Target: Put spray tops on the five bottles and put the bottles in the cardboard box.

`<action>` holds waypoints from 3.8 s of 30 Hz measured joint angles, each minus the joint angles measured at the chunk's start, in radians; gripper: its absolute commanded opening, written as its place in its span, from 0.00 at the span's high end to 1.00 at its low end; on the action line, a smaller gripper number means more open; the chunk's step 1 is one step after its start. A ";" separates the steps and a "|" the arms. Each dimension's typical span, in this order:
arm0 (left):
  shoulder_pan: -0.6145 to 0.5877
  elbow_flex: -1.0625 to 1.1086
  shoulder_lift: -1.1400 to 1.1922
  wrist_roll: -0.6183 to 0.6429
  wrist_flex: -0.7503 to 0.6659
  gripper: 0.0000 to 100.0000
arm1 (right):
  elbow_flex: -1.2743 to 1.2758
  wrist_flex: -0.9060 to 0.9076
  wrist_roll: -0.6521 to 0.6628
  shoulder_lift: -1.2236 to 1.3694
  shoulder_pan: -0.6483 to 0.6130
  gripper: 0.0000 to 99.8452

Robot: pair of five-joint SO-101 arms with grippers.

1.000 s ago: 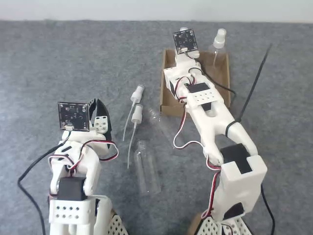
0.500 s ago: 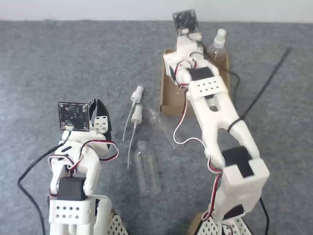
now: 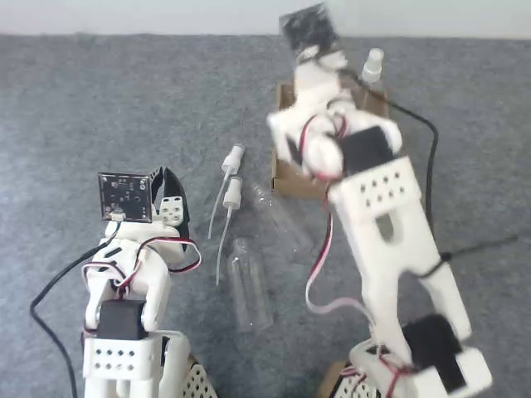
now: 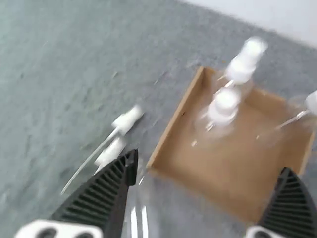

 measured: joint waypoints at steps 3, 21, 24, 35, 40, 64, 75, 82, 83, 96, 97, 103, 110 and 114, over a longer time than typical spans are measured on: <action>0.000 0.000 0.000 0.000 0.000 0.99 | -0.002 0.163 0.003 -0.064 -0.074 0.63; -0.002 0.000 0.000 0.000 0.000 0.99 | 0.694 -0.218 0.003 -0.091 -0.195 0.63; -0.002 0.000 0.000 0.000 0.000 0.99 | 0.755 -0.276 0.003 -0.091 -0.193 0.63; 0.000 0.000 0.000 0.000 0.000 0.99 | 0.842 -0.419 -0.035 -0.081 -0.198 0.63; 0.000 0.000 0.000 0.000 0.000 0.99 | 0.842 -0.474 -0.057 0.037 -0.198 0.64; 0.000 0.000 0.000 0.000 0.000 0.99 | 0.764 -0.107 0.044 0.011 -0.198 0.99; -0.002 -0.120 0.221 -0.009 0.026 0.99 | 0.764 0.258 0.480 -0.396 0.236 0.99; 0.000 -0.453 0.767 -0.035 0.057 0.88 | 0.766 0.173 0.687 -0.491 0.730 0.99; -0.002 -0.517 0.855 -0.035 0.077 0.87 | 0.773 0.127 0.698 -0.491 0.792 0.99; 0.080 -1.402 1.843 -0.115 0.348 0.85 | 0.855 -0.296 0.806 -0.109 1.073 0.99; 0.078 -1.453 1.889 -0.115 0.358 0.85 | 0.855 -0.304 0.816 -0.083 1.079 0.99; 0.109 -1.720 2.104 -0.115 0.436 0.85 | 0.855 -0.311 0.867 -0.021 1.094 0.99; 0.137 -1.896 2.265 -0.117 0.528 0.86 | 0.855 -0.318 0.876 -0.021 1.094 0.99; 0.121 -1.933 2.337 -0.114 0.534 0.89 | 0.855 -0.318 0.876 -0.015 1.094 0.99</action>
